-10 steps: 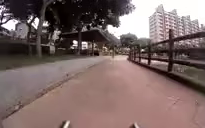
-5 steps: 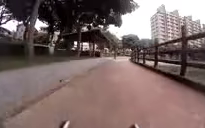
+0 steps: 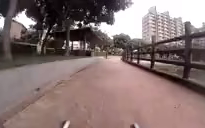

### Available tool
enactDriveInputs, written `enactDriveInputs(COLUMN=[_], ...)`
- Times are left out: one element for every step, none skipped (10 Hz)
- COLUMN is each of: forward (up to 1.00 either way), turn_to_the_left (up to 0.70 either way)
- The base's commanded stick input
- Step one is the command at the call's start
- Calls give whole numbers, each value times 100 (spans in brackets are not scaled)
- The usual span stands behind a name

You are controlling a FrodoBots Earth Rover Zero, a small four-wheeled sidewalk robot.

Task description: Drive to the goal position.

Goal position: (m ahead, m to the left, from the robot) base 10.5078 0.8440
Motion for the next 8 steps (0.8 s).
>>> enactDriveInputs(forward=[100,100,100,100,100,100,100,100], turn_to_the_left=[0,0,0,0,-1,-26,-24,0])
